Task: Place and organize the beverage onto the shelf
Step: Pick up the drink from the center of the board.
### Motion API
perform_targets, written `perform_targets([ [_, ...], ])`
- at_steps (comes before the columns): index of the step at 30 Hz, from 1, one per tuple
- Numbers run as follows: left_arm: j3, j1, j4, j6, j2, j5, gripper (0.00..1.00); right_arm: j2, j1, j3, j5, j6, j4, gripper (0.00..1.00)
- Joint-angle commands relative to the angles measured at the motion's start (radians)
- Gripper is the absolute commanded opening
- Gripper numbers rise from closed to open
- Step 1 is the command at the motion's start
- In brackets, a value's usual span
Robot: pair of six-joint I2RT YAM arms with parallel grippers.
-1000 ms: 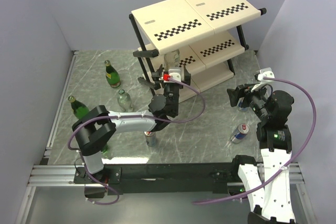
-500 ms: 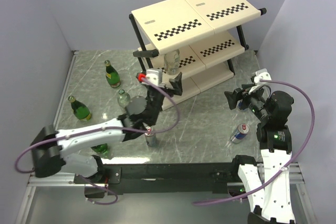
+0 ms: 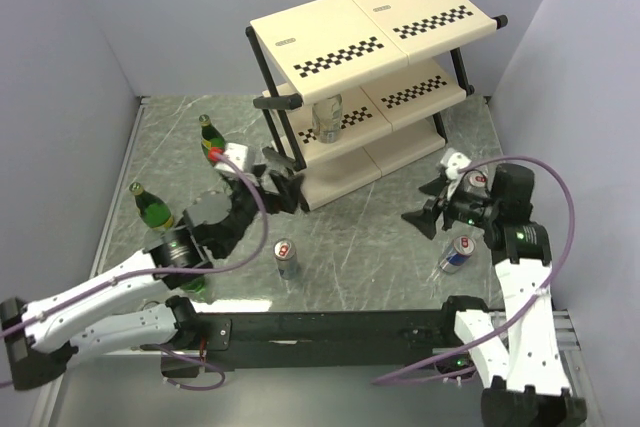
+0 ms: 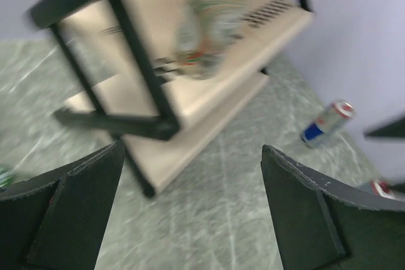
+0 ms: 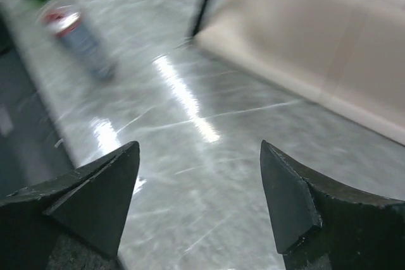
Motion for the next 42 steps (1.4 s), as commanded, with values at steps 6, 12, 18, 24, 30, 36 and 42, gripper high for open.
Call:
perform_targets([
  [6,-0.101,0.412,-0.188,-0.182,-0.106,0.257,0.94,0.019,0.255,-0.038,0.001,-0.077,0.012,0.82],
  [12,-0.118,0.586,-0.199,-0.229,0.026,0.257,0.82,0.019,0.262,-0.054,0.024,-0.065,0.017,0.82],
  [18,-0.107,0.604,-0.120,-0.242,0.159,0.196,0.76,0.003,0.262,-0.058,0.012,-0.057,0.020,0.82],
  [24,-0.059,0.603,-0.120,-0.193,0.267,0.121,0.73,0.009,0.263,-0.050,0.015,-0.063,0.005,0.82],
  [30,-0.061,0.603,-0.072,-0.153,0.303,0.092,0.62,0.008,0.263,-0.050,0.017,-0.063,0.002,0.82],
  [36,-0.040,0.603,-0.032,-0.114,0.346,0.081,0.52,0.008,0.262,-0.048,0.020,-0.060,0.000,0.82],
  [42,-0.020,0.586,-0.043,-0.091,0.362,0.047,0.39,0.013,0.263,-0.048,0.020,-0.059,0.000,0.83],
])
